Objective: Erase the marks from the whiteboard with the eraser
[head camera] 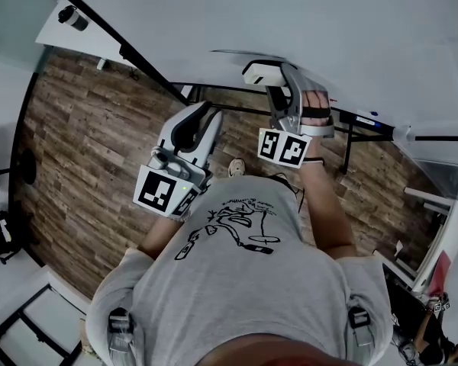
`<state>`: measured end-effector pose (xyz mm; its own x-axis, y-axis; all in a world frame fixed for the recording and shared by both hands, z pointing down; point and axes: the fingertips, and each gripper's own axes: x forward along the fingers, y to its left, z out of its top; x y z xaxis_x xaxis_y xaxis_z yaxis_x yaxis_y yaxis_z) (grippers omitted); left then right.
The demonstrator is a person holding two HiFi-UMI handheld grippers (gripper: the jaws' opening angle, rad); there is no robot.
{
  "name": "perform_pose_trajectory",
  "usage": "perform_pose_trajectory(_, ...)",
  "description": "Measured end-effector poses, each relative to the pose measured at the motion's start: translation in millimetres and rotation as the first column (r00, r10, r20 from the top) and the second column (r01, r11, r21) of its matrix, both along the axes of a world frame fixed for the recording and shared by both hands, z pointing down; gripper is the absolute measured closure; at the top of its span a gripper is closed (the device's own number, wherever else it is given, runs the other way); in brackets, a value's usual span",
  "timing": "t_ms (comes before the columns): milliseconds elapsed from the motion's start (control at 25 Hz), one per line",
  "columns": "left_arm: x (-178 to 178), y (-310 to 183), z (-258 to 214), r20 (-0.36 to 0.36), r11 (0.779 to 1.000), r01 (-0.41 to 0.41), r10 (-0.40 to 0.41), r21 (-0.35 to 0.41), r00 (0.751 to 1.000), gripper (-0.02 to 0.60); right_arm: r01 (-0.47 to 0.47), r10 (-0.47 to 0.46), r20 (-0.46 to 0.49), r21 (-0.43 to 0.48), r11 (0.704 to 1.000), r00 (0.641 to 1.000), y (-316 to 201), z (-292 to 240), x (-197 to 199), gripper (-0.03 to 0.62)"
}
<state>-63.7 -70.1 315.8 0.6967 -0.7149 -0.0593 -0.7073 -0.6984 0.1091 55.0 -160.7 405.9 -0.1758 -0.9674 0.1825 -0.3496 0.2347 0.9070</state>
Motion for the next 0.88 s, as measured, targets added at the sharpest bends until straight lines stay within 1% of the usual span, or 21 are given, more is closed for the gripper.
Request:
perform_pose_trajectory(200,-2,1,0,-0.002,1.0,0.005,-0.005,0.0,1.0,0.5,-0.014,0.014,0.002,0.065,0.998,1.0,-1,-40,6,0.333)
perform_pose_trajectory(320,-6,0,2,-0.003,1.0,0.011,-0.011,-0.002,1.0,0.499,-0.019,0.018,0.018,0.085,0.996,1.0,-2,-59,8,0.333)
perform_pose_trajectory(520,-8,-4,2,-0.004,1.0,0.014,-0.014,-0.006,1.0,0.499,-0.039,0.038,0.01,0.145,0.989,0.999,-8,-90,12,0.333)
perform_pose_trajectory(640,-9,-6,3,-0.006,1.0,0.016,-0.016,-0.006,1.0,0.499,-0.054,0.052,0.011,0.156,0.986,0.999,-17,-97,18,0.333)
perform_pose_trajectory(880,-12,-18,7,-0.004,1.0,0.021,-0.021,-0.016,1.0,0.5,-0.069,0.069,0.005,0.163,0.984,0.998,-28,-93,21,0.333)
